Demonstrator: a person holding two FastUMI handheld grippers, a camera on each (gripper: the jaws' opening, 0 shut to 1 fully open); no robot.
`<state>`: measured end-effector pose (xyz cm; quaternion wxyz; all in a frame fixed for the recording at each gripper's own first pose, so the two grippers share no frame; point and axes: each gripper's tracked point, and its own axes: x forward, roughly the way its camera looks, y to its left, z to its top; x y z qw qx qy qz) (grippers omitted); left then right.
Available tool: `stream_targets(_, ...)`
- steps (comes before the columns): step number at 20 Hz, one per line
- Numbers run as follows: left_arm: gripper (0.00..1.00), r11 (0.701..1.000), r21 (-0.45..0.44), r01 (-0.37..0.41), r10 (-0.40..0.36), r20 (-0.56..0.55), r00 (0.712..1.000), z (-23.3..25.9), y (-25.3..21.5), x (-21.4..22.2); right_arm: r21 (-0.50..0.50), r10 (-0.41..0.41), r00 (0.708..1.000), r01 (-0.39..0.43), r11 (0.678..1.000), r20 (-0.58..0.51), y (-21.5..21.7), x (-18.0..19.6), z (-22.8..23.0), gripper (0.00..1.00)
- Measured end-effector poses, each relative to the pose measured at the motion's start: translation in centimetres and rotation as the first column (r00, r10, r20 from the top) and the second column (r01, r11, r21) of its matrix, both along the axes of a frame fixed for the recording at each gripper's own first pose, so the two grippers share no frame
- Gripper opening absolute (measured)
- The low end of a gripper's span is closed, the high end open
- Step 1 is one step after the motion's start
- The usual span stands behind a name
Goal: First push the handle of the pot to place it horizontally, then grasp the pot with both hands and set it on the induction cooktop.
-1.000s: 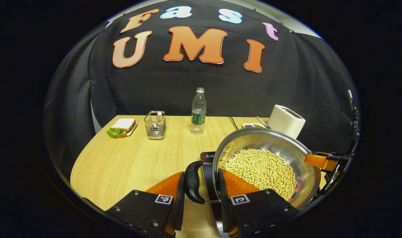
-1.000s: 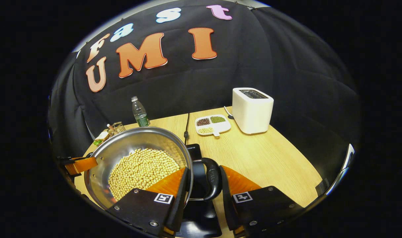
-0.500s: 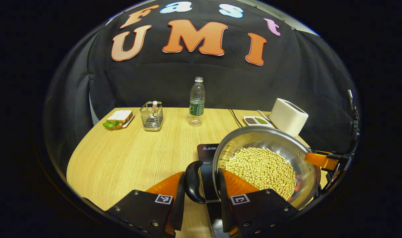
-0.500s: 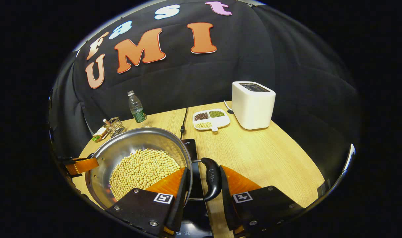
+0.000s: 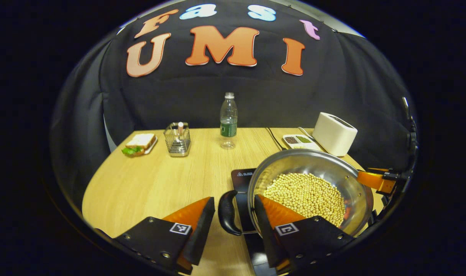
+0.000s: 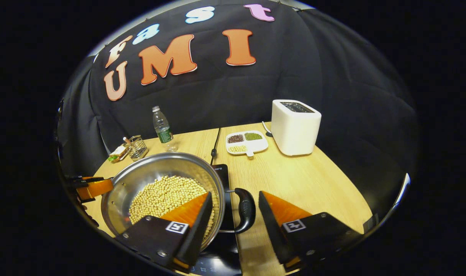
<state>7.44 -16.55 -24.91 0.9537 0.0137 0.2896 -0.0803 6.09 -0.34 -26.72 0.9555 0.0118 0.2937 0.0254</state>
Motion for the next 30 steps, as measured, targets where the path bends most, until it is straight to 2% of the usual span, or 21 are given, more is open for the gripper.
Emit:
stream_targets(1,0.75,1.000,0.017,-0.012,0.012,0.040,0.999,1.5,0.5,0.0,-0.012,-0.006,1.000,0.006,1.000,0.025,-0.3,0.1,1.4,0.91)
stream_targets(2,0.80,1.000,0.011,-0.023,0.022,0.078,0.997,3.2,1.0,0.2,-0.016,-0.010,0.999,0.011,1.000,0.052,-0.3,0.1,3.0,0.95)
stream_targets(3,0.84,0.999,-0.005,-0.034,0.034,0.110,0.993,5.1,1.5,0.1,-0.012,-0.010,0.996,0.011,1.000,0.086,-0.2,0.0,4.9,0.95)
stream_targets(6,0.84,0.997,-0.035,-0.069,0.075,0.215,0.974,11.4,4.1,0.3,-0.015,-0.005,0.979,0.008,1.000,0.203,0.0,-0.2,11.4,0.95)
stream_targets(10,0.83,0.992,0.004,-0.123,0.114,0.361,0.926,19.2,8.7,-0.2,-0.026,-0.010,0.936,0.020,0.999,0.352,-0.4,-1.2,20.2,0.95)
stream_targets(12,0.84,0.987,-0.012,-0.161,0.151,0.421,0.894,22.5,11.2,-1.1,-0.029,-0.014,0.914,0.028,0.999,0.406,-1.0,-2.2,23.4,0.95)
stream_targets(16,0.83,0.973,-0.093,-0.212,0.230,0.504,0.833,27.8,15.3,-4.2,-0.032,-0.044,0.877,0.067,0.997,0.478,-2.8,-3.4,27.3,0.95)
stream_targets(18,0.84,0.965,-0.110,-0.237,0.259,0.525,0.810,29.6,17.0,-5.7,-0.015,-0.048,0.870,0.064,0.998,0.491,-3.1,-4.3,28.2,0.94)
stream_targets(21,0.84,0.967,-0.117,-0.225,0.250,0.579,0.776,32.1,17.3,-7.1,0.001,-0.055,0.853,0.063,0.998,0.518,-3.9,-5.0,29.8,0.94)
stream_targets(24,0.84,0.972,-0.073,-0.225,0.223,0.595,0.772,32.9,17.1,-8.0,0.004,-0.062,0.841,0.071,0.997,0.537,-4.3,-5.6,30.6,0.94)
stream_targets(27,0.84,0.980,-0.097,-0.174,0.198,0.589,0.783,32.8,15.1,-8.3,0.006,-0.062,0.843,0.070,0.998,0.534,-4.3,-5.8,30.3,0.94)
stream_targets(30,0.83,0.980,-0.097,-0.171,0.196,0.581,0.790,32.3,14.8,-8.0,0.002,-0.061,0.846,0.071,0.997,0.530,-4.4,-5.9,29.8,0.95)
